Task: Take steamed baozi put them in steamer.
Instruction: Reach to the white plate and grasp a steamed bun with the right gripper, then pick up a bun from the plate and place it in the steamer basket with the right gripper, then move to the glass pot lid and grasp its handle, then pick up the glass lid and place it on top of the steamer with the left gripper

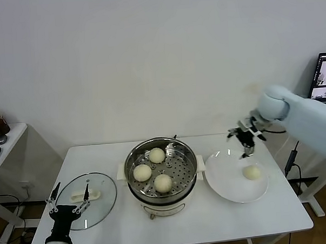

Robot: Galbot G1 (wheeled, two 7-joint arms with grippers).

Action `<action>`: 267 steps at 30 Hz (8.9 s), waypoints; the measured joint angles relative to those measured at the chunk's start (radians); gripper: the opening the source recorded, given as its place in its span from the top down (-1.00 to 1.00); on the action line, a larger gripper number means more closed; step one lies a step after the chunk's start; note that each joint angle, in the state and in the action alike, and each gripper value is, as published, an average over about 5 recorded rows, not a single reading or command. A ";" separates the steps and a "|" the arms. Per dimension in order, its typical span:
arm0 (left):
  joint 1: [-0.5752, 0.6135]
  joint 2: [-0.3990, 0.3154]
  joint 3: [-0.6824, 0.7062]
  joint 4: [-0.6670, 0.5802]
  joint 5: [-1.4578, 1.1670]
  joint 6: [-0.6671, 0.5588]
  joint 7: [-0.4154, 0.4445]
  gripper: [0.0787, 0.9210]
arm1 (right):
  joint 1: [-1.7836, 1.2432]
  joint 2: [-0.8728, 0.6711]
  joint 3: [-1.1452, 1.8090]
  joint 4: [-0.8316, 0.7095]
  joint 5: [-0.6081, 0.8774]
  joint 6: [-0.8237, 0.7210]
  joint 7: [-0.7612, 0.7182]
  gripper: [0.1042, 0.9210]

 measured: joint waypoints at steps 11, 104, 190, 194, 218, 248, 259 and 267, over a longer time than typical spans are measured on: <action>0.011 -0.006 -0.013 -0.002 0.000 0.000 0.000 -0.77 | -0.245 -0.008 0.214 -0.149 -0.164 0.041 0.009 -0.76; -0.011 0.006 -0.034 -0.010 -0.018 0.004 0.004 -0.77 | 0.215 0.448 -0.359 0.134 0.365 -0.588 0.240 0.11; -0.090 0.133 0.004 0.351 1.280 -0.027 -0.250 -0.77 | -1.917 0.824 1.780 0.580 0.143 0.187 1.029 -0.76; -0.131 0.153 0.023 0.394 1.320 -0.022 -0.240 -0.77 | -1.923 0.834 1.784 0.575 0.138 0.179 1.029 -0.76; -0.377 0.197 0.102 0.598 1.384 -0.012 -0.200 -0.77 | -1.947 0.864 1.767 0.559 0.091 0.168 1.025 -0.76; -0.391 0.208 0.121 0.612 1.278 0.005 -0.189 0.77 | -1.959 0.865 1.757 0.575 0.041 0.174 1.015 -0.76; -0.244 0.280 0.083 0.340 1.148 0.160 -0.152 0.77 | -1.964 0.854 1.745 0.587 0.035 0.180 0.997 -0.76; -0.201 0.363 0.082 0.105 0.991 0.318 -0.043 0.77 | -1.964 0.849 1.738 0.589 0.027 0.191 0.985 -0.76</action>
